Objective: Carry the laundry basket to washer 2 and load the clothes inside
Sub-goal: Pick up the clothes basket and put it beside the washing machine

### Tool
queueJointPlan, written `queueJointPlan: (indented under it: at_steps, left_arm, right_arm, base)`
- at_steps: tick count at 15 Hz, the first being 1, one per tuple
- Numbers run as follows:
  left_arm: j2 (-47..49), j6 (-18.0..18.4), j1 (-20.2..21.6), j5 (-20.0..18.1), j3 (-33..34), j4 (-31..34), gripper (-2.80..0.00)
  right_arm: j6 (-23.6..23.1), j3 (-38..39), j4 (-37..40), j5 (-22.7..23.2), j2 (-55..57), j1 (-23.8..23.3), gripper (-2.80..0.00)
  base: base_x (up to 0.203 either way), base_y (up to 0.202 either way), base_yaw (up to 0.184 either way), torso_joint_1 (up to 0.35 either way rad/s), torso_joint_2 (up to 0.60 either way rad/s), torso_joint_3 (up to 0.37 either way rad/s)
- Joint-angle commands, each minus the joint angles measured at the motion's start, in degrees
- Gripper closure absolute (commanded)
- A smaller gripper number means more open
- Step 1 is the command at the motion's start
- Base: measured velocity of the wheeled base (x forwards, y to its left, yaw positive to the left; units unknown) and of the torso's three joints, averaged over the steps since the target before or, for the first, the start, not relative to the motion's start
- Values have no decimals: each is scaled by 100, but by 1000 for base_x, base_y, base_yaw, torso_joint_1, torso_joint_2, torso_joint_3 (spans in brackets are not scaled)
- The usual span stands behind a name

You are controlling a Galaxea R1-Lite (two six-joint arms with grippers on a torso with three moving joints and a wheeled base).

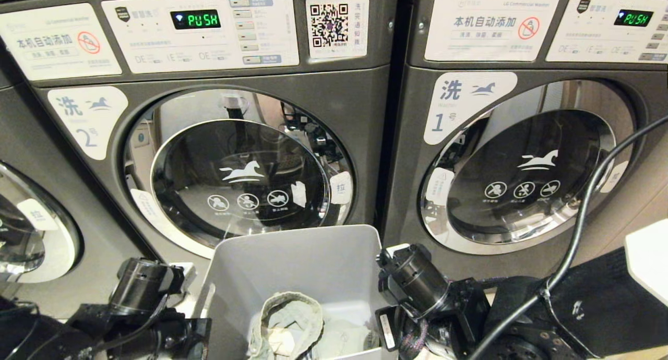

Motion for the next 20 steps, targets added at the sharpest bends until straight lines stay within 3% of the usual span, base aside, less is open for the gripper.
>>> queueJointPlan:
  at_steps: [1, 6, 20]
  left_arm:
    - [328, -12, 8, 7, -27, -247, 0]
    - [1306, 35, 50, 12, -47, -1513, 0]
    - [2300, 40, 42, 9, -661, -1598, 0]
  right_arm:
    - [18, -12, -57, -33, 167, -29, 0]
    - [-288, -19, -549, -43, 578, -351, 0]
    - [-743, -121, -1343, -41, 1476, -713, 0]
  base:
    - [0, 0, 0, 0, 0, 0]
    - [0, 0, 0, 0, 0, 0]
    - [0, 0, 0, 0, 0, 0]
